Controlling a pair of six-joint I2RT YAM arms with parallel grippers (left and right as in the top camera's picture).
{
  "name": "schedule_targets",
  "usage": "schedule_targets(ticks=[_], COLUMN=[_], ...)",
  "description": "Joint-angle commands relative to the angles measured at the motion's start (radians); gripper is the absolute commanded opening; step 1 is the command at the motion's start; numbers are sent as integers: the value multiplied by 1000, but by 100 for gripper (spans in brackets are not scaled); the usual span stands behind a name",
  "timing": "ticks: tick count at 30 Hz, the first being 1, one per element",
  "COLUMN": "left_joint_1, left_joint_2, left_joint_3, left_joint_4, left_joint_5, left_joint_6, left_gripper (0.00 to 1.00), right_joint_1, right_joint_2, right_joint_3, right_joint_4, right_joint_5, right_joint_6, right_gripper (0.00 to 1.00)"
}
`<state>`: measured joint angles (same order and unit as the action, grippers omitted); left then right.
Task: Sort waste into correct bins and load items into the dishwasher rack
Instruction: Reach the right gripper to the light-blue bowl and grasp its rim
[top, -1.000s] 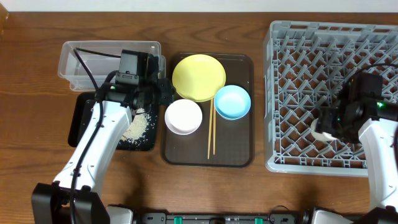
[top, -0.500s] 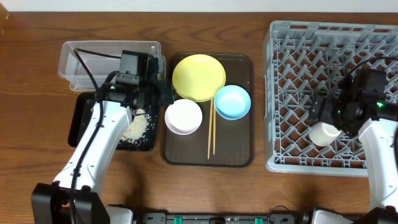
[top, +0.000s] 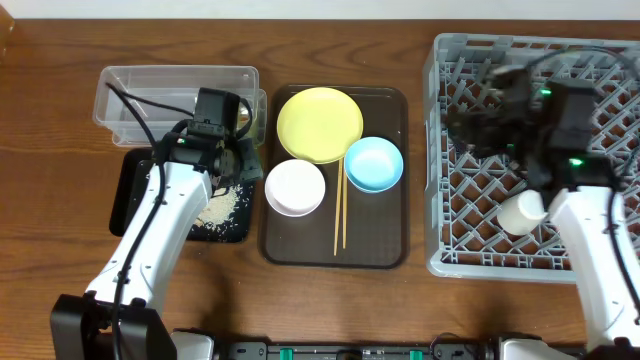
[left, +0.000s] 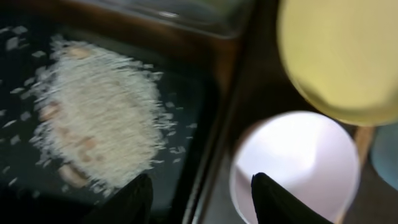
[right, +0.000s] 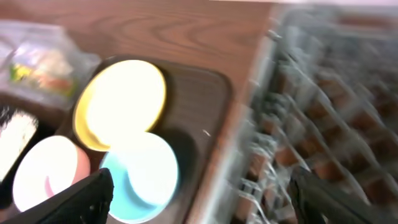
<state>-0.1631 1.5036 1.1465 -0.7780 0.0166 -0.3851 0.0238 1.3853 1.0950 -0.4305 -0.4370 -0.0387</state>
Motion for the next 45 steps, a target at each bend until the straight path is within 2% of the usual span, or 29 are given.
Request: schedule_targets(ticks=[1, 6, 9, 24, 26, 33, 36, 40, 45], left_joint_1=[31, 66, 69, 69, 69, 69, 69, 69, 69], left_joint_2=[-2, -2, -2, -2, -2, -1, -1, -1, -1], left_joint_3=[3, 3, 3, 3, 3, 3, 3, 3, 3], left_joint_4=[-15, -32, -32, -32, -32, -32, -32, -32, -33], left_joint_5=[-89, -88, -88, -88, -88, -88, -88, -88, -88], left_joint_6=[-85, -85, -85, -85, -85, -85, -85, -85, -85], left_gripper=[56, 58, 61, 62, 63, 63, 63, 63, 63], right_joint_1=[106, 225, 263, 343, 346, 346, 346, 346, 340], right_joint_2=[23, 100, 174, 449, 466, 473, 473, 468, 406], right_joint_3=[18, 18, 18, 18, 18, 18, 18, 19, 19], right_joint_4=[26, 62, 87, 161, 160, 159, 150, 146, 146], right_joint_5=[82, 175, 176, 254, 254, 273, 305, 321, 344], right_joint_6=[-89, -105, -105, -81, -73, -59, -44, -44, -45], right_gripper=[88, 87, 82, 70, 65, 26, 14, 1, 1])
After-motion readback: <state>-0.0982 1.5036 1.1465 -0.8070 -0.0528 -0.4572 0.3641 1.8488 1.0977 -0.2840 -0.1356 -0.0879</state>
